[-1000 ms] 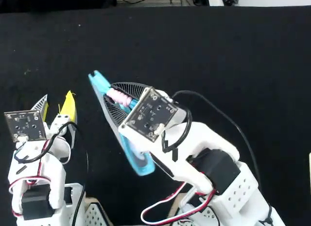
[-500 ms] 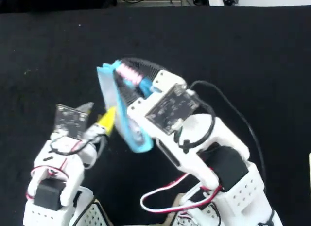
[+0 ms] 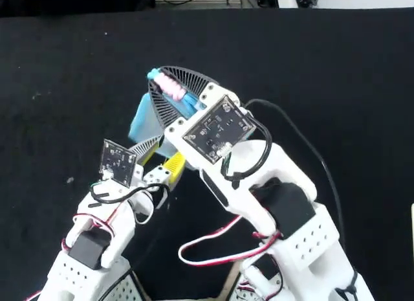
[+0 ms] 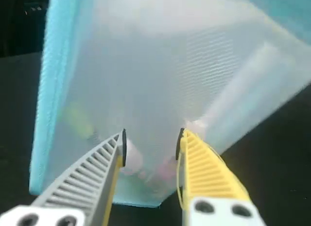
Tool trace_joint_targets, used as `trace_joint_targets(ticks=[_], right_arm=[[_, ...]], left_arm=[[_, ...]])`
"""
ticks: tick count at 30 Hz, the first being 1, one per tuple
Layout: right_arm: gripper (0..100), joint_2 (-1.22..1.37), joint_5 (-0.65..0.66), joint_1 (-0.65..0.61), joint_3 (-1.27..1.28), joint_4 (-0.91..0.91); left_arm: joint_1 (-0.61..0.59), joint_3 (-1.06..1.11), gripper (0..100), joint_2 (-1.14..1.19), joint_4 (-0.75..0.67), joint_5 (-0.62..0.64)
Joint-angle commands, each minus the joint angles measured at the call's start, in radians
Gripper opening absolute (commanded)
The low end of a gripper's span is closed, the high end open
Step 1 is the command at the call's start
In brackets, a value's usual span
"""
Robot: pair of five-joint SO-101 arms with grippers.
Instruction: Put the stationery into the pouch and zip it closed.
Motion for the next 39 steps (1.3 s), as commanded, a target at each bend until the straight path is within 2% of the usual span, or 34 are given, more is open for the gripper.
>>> trace_joint_targets(ticks=[1,5,9,13,19,27,33,39], right_arm=[[1.1,-0.061,-0.048,-0.052,-0.007,0.003],[1.1,-0.071,-0.051,-0.107,-0.004,0.009],[1.1,-0.076,-0.051,-0.104,-0.012,0.061],[1.1,-0.111,-0.057,-0.11,-0.002,0.135],[1.1,-0.223,-0.058,-0.11,-0.004,0.226],[1.1,-0.311,-0.058,-0.112,0.007,0.427],[1.1,-0.309,-0.058,-0.112,0.062,0.347],[1.1,-0.308,-0.058,-0.106,0.085,0.261]], left_arm=[[0.038,-0.051,19,-0.009,0.017,0.021],[0.041,-0.085,19,-0.009,0.068,0.015],[-0.047,-0.217,19,-0.011,0.255,0.008],[-0.159,-0.407,19,-0.011,0.471,-0.132],[-0.252,-0.55,19,-0.002,0.586,-0.301],[-0.242,-0.63,19,-0.002,0.661,-0.42],[-0.101,-0.659,19,0.0,0.756,-0.525],[-0.053,-0.653,19,0.0,0.862,-0.569]])
